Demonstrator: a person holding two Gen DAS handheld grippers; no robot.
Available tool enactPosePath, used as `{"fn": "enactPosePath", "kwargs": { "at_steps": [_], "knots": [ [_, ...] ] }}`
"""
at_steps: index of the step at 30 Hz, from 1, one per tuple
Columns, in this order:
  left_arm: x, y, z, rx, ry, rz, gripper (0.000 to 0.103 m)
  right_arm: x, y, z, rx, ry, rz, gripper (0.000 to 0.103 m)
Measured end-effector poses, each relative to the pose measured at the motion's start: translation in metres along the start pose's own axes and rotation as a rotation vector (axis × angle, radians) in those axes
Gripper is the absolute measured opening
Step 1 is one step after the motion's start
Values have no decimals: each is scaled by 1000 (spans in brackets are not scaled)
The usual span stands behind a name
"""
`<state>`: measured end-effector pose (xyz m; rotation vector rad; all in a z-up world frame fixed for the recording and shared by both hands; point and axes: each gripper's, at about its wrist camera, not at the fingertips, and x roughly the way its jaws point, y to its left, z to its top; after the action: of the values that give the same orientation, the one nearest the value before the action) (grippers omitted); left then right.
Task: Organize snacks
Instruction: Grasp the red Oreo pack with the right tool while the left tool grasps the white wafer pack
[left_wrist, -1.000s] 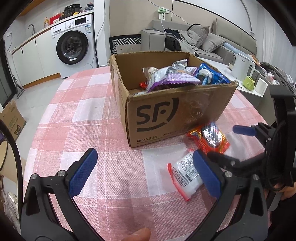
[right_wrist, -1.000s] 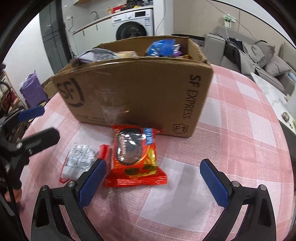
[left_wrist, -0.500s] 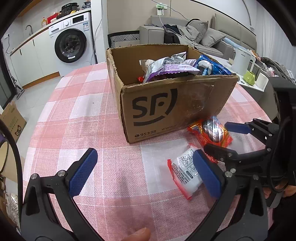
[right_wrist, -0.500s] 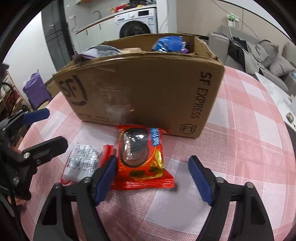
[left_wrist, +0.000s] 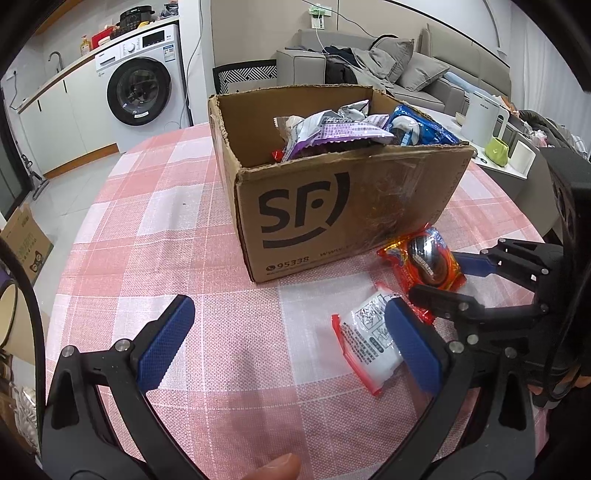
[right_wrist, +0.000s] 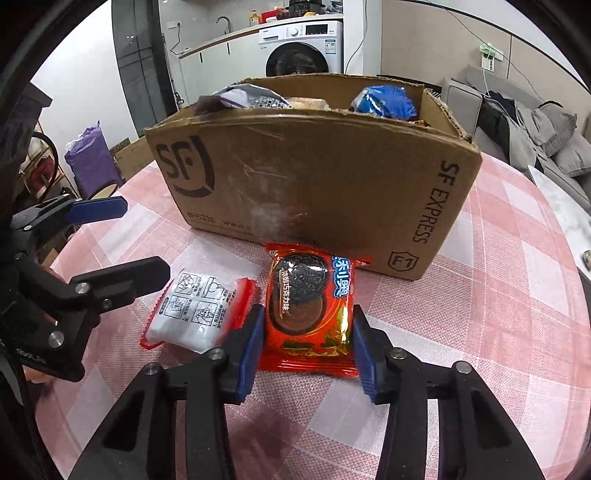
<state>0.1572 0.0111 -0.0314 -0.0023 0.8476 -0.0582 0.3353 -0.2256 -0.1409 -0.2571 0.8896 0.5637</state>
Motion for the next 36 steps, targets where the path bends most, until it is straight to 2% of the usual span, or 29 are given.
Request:
{"fn": "enactPosePath", "kwargs": {
  "at_steps": [9,12,19,31,36],
  "knots": [
    [-2,-7,-3,20,8,-23,103,-28,-15,1,41,-47,26,44],
    [1,-18,-7,77,37,-64,103,-36,-19,0,58,-55,45,44],
    [5,-39,-14,143,59,-93,103,-41,-18,-1,58,-53,35,44],
    [25,-59,-18,123,93,-123,103,-36,-23,2,70,-43,20,44],
    [40,-54,-18,66,132,-133,102,-38,-25,1,75,-46,17,44]
  ]
}}
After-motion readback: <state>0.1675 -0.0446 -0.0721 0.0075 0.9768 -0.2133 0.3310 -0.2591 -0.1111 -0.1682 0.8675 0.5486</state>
